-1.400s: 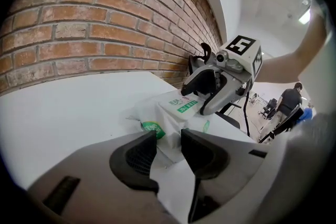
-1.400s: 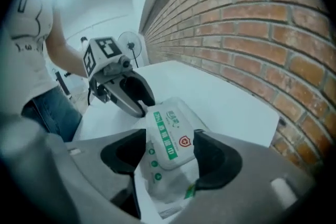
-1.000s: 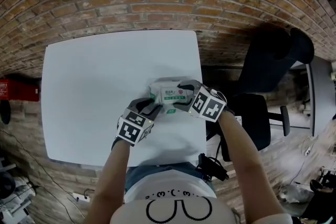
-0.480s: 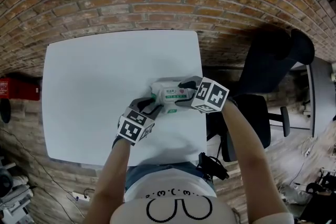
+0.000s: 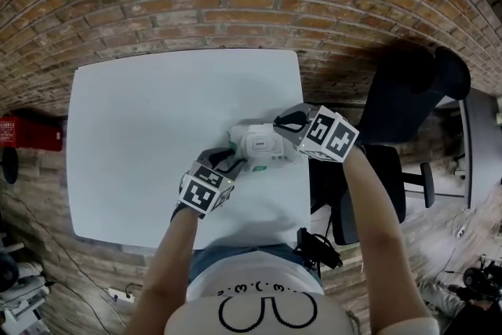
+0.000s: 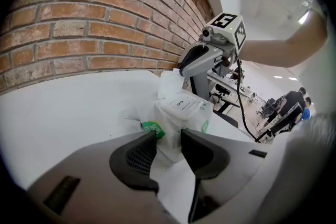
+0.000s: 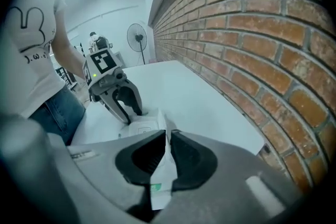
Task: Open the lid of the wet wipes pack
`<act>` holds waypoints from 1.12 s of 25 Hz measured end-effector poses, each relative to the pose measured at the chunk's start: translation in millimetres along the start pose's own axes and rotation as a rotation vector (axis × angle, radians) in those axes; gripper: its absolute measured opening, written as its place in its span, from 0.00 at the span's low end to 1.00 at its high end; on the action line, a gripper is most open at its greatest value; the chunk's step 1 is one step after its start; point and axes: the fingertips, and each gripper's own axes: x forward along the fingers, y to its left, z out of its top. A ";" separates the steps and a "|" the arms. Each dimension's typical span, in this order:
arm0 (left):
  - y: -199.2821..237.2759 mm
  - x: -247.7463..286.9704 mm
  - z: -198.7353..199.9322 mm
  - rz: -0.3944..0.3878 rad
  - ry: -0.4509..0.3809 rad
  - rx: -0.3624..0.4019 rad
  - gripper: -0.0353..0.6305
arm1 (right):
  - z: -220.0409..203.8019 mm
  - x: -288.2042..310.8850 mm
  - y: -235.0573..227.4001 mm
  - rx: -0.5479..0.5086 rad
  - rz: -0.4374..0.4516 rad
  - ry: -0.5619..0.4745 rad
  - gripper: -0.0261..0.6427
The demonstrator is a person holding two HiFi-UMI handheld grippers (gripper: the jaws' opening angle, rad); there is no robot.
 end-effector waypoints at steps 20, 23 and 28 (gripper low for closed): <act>1.7 -5.8 4.0 0.041 -0.003 -0.006 0.27 | 9.1 -1.7 -32.1 0.160 -0.417 -0.108 0.20; 1.3 -15.2 14.4 0.049 -0.041 -0.004 0.27 | 16.1 -27.1 -23.5 0.203 -0.487 -0.175 0.20; 1.4 -39.0 38.2 0.079 -0.125 0.023 0.27 | 24.4 -68.4 -5.8 0.271 -0.616 -0.297 0.20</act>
